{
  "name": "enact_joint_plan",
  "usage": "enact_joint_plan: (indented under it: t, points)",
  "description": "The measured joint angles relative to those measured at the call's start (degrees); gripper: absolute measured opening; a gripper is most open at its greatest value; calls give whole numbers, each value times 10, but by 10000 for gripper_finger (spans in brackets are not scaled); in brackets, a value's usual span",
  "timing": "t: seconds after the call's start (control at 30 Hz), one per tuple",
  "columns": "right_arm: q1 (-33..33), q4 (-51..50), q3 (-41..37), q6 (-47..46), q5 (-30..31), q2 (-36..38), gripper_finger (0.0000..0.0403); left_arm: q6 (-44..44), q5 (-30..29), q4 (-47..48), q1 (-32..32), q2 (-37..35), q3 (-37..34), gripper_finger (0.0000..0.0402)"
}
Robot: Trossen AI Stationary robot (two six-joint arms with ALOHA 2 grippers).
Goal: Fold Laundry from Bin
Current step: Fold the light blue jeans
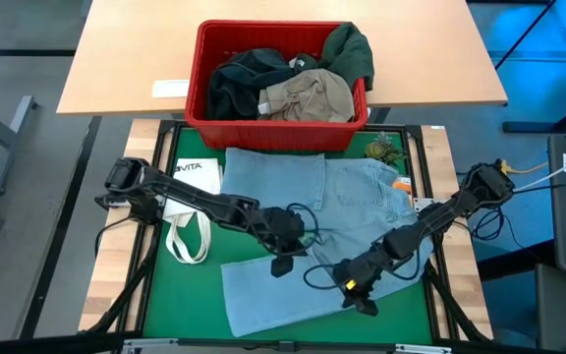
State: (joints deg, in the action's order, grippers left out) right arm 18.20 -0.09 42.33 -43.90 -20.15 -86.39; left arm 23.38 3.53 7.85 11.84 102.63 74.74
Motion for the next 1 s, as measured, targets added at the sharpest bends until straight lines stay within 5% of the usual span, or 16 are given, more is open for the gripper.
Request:
enact_joint_plan:
  t: [0.23, 0.7, 1.0]
  points:
    - [-2, -13, 0, -9, 10, -1, 51, 0, -15, 3, -5, 27, 0, 52]
    - [-2, -14, 0, -7, 9, -1, 161, 3, 1, 4, -7, 24, 0, 177]
    - [-9, -9, 0, -8, -108, -1, 173, 84, 203, 105, -9, 14, 0, 165]
